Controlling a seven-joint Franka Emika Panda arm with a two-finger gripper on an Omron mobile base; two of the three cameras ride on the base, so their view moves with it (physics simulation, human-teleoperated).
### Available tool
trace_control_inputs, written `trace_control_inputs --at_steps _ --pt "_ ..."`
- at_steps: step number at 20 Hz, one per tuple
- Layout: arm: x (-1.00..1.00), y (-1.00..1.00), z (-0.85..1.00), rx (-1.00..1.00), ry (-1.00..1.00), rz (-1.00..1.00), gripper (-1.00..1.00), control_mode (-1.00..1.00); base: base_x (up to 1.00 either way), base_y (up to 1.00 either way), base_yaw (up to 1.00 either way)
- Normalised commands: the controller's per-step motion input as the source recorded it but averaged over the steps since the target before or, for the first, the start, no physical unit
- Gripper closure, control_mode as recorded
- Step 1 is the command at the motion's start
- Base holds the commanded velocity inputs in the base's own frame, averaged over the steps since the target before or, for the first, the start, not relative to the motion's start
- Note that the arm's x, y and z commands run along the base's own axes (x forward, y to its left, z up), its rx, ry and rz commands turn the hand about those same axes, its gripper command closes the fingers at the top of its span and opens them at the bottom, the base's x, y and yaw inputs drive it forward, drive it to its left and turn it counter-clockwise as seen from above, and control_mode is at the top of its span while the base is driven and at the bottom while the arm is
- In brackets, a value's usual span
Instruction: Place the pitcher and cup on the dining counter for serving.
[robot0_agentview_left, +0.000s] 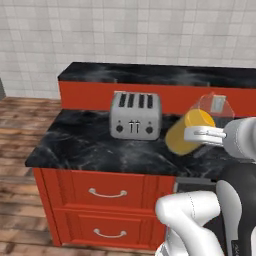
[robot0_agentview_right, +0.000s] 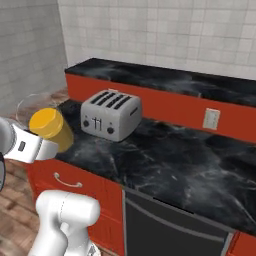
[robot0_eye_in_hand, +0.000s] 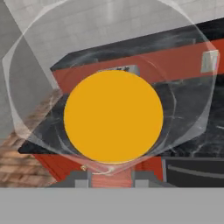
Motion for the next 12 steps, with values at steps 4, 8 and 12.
trace_control_inputs --at_steps 4,8,12 --pt "0.0 0.0 0.0 0.0 0.0 0.0 1.0 1.0 0.23 1.0 0.08" --pt "0.0 0.0 0.0 0.0 0.0 0.0 1.0 1.0 0.3 1.0 0.06" --pt "0.0 0.0 0.0 0.0 0.0 0.0 1.0 1.0 0.33 1.0 0.06"
